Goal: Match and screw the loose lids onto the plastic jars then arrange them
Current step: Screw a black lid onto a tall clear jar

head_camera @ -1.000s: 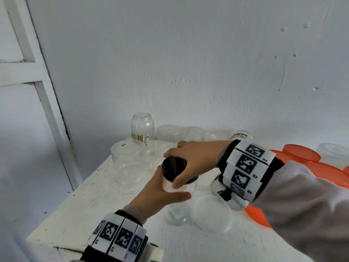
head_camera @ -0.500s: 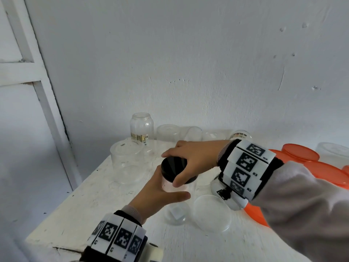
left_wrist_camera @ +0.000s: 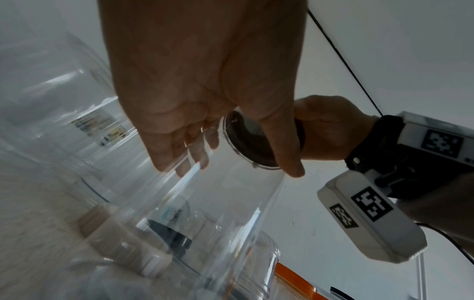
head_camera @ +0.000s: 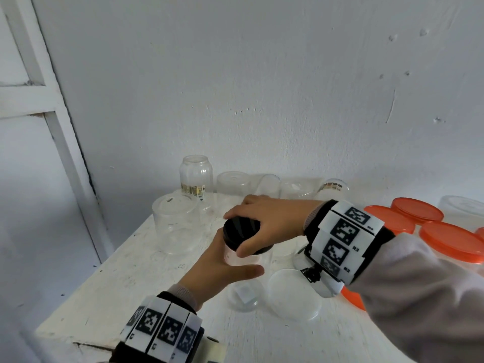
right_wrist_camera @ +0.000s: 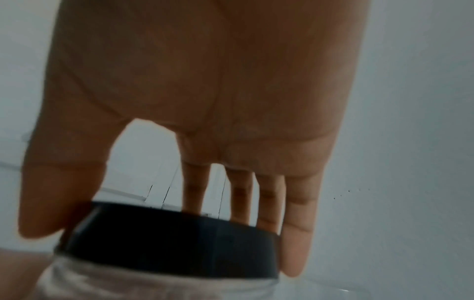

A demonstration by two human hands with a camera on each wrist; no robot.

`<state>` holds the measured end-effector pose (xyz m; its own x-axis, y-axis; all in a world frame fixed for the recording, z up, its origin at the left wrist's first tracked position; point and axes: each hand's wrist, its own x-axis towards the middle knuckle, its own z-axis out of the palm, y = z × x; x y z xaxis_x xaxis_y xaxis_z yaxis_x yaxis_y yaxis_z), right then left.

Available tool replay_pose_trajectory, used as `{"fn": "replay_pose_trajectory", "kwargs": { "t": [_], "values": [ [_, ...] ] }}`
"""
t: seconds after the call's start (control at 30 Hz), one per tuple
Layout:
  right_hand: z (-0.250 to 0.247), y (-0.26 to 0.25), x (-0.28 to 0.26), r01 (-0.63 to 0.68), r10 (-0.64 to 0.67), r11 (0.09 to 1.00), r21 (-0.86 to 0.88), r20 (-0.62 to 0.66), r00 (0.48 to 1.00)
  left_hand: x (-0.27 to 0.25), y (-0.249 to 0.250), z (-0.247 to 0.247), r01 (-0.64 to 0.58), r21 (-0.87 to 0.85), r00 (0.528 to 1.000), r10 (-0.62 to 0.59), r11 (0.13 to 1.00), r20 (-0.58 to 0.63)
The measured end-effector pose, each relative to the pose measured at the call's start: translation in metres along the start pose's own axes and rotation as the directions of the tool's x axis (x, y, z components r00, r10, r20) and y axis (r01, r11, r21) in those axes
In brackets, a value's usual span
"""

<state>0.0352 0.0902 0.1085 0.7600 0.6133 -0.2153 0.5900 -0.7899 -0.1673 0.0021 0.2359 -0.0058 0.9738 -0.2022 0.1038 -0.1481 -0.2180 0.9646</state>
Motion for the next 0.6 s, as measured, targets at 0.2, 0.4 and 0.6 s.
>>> {"fn": "replay_pose_trajectory", "kwargs": {
  "t": [0.2,0.4,0.6],
  "values": [
    [-0.0002,-0.0015,-0.0001,0.011,-0.011,1.000,-0.022,-0.017,1.000,-0.0006,-0.0002,0.0000,-0.003,-0.003,1.000,0.003,1.000,0.004],
    [0.0076,-0.0076,0.0009,-0.070,0.061,0.992,-0.102,-0.095,0.994,-0.0003,-0.0004,-0.0006,-0.011,-0.013,1.000,0.011,1.000,0.017],
    [-0.0004,-0.0069,-0.0062,0.046,-0.046,0.999,0.008,0.020,0.999,-0.0011,0.0006,-0.0005,-0.013,0.001,1.000,0.013,1.000,0.006]
  ]
}}
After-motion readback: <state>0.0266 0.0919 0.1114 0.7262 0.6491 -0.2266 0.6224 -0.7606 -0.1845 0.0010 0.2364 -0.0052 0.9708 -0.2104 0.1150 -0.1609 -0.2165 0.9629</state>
